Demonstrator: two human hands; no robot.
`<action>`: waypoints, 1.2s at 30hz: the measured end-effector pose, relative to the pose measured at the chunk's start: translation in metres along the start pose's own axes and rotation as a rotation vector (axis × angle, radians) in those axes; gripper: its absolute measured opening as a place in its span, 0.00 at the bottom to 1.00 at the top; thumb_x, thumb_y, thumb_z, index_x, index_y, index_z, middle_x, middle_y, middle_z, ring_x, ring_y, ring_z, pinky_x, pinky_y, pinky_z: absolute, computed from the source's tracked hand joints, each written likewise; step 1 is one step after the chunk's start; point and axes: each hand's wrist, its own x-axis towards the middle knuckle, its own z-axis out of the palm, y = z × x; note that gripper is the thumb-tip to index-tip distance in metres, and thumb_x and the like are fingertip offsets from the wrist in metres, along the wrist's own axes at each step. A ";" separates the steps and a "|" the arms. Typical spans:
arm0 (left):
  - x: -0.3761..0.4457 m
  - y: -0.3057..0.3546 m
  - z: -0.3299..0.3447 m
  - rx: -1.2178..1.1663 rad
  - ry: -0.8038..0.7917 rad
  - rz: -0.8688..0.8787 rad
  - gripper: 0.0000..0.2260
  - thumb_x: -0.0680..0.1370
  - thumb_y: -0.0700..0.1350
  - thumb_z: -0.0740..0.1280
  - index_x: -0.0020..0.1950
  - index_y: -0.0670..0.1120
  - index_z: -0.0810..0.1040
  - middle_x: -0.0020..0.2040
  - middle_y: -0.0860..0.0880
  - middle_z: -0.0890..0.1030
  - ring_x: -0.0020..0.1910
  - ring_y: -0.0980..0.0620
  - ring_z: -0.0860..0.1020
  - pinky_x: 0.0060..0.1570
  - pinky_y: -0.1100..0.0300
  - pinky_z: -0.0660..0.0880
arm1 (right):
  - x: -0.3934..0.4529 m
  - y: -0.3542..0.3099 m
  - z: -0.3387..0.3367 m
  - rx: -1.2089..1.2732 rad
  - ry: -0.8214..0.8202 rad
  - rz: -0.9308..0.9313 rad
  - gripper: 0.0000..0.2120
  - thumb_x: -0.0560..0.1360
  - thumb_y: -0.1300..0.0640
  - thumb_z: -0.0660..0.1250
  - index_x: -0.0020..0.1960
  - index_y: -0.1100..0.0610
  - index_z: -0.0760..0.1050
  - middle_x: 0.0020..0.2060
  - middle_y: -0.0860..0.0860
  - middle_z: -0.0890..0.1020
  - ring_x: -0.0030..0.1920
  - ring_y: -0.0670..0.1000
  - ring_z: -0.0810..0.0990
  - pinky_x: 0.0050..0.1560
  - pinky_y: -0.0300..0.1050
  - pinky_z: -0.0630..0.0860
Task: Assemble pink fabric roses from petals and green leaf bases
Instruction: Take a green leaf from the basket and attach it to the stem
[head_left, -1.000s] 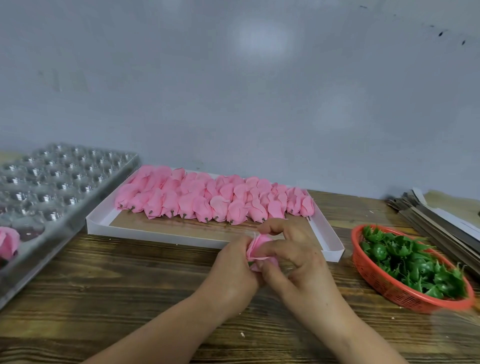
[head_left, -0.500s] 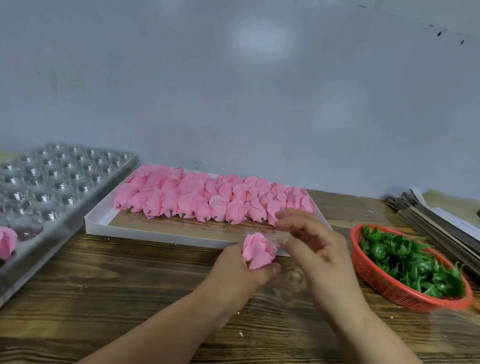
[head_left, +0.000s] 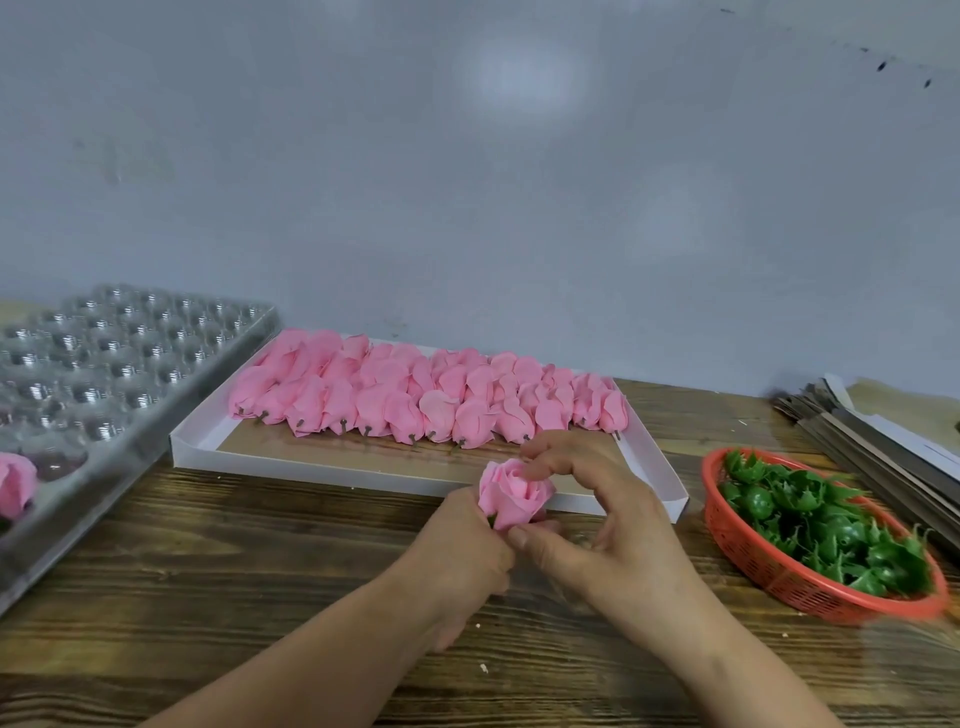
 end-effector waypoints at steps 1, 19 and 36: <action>0.000 0.000 0.000 0.004 -0.007 -0.003 0.16 0.76 0.32 0.66 0.53 0.53 0.82 0.48 0.48 0.85 0.57 0.42 0.79 0.59 0.41 0.75 | 0.000 0.000 -0.001 0.006 -0.003 0.010 0.16 0.64 0.65 0.76 0.46 0.52 0.77 0.54 0.35 0.74 0.59 0.40 0.72 0.57 0.34 0.69; -0.006 0.004 -0.007 -0.052 -0.214 0.123 0.10 0.71 0.36 0.69 0.39 0.53 0.80 0.33 0.53 0.75 0.39 0.52 0.69 0.36 0.61 0.66 | 0.001 0.002 -0.008 0.067 -0.058 -0.024 0.13 0.66 0.69 0.74 0.39 0.53 0.76 0.56 0.46 0.76 0.58 0.38 0.73 0.54 0.25 0.65; 0.000 -0.003 -0.007 0.139 -0.048 0.363 0.10 0.72 0.40 0.74 0.52 0.47 0.80 0.47 0.48 0.84 0.47 0.52 0.82 0.47 0.63 0.78 | 0.004 0.004 -0.001 0.395 0.102 0.237 0.07 0.71 0.70 0.68 0.40 0.59 0.78 0.30 0.54 0.79 0.31 0.49 0.77 0.32 0.39 0.75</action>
